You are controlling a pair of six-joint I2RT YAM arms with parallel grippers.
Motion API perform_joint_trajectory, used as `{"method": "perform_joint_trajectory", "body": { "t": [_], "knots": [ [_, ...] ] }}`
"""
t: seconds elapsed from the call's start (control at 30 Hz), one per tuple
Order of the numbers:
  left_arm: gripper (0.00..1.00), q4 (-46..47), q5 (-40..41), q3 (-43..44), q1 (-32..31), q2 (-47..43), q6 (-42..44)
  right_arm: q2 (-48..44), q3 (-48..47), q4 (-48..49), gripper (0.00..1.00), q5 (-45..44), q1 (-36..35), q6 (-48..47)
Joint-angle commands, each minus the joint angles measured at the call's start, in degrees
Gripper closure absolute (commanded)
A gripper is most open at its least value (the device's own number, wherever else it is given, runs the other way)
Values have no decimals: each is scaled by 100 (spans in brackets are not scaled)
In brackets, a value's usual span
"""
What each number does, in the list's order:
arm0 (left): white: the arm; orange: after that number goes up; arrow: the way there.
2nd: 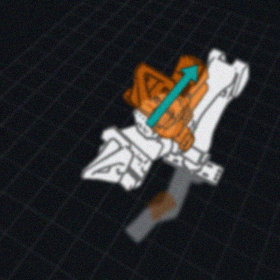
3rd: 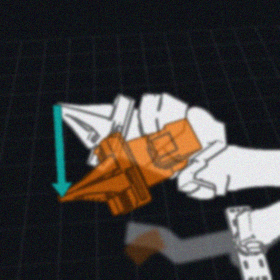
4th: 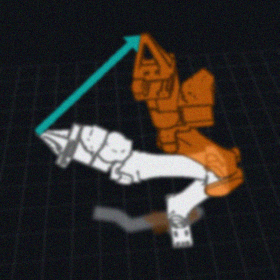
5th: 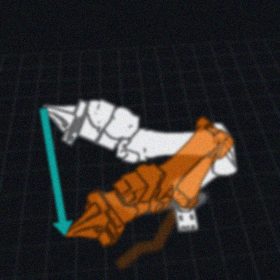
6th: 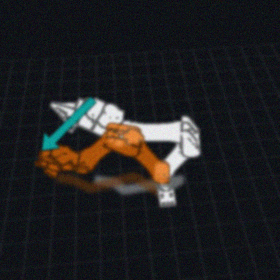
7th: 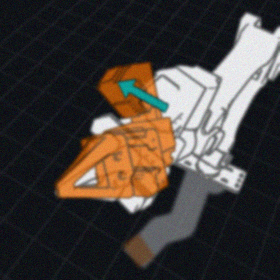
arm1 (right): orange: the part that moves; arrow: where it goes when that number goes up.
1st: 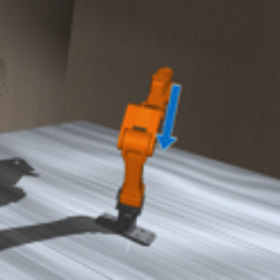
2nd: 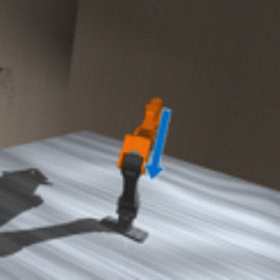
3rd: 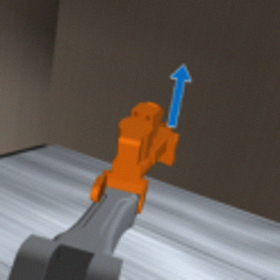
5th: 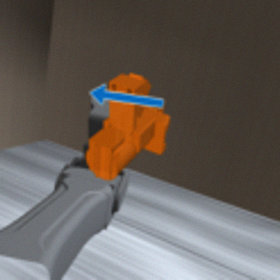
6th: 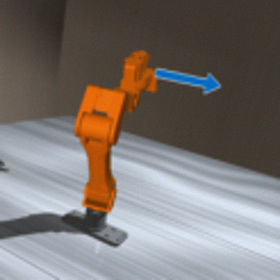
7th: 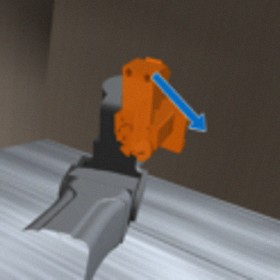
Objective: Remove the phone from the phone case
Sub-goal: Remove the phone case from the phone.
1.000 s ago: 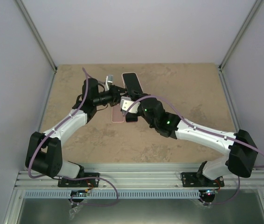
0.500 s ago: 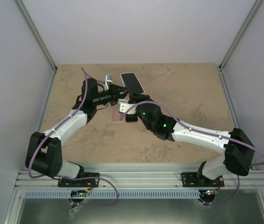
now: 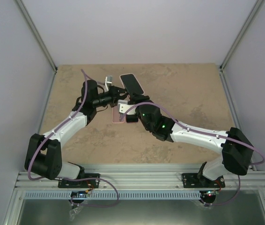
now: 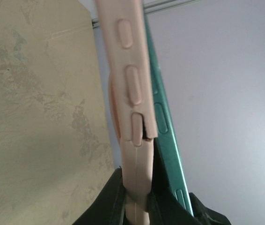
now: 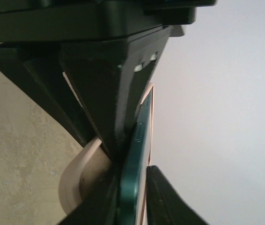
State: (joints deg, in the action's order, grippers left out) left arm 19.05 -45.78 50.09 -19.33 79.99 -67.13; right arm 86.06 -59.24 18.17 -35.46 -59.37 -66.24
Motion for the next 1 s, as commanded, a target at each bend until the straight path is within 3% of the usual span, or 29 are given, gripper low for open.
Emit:
{"method": "perform_joint_trajectory", "body": {
  "t": [0.0,0.3,0.5,0.97],
  "knots": [
    [100,84,-401,-104,-18,-364,374,-10,-155,127,99,-336,153,68],
    [100,-575,67,-60,-18,-217,873,-65,-876,-903,99,-24,154,795],
    [100,-1174,571,103,-9,-71,1351,-188,-923,-967,99,44,152,859],
    [100,-2200,1864,239,195,77,2094,-379,-1462,-2163,100,718,356,1868]
  ]
}}
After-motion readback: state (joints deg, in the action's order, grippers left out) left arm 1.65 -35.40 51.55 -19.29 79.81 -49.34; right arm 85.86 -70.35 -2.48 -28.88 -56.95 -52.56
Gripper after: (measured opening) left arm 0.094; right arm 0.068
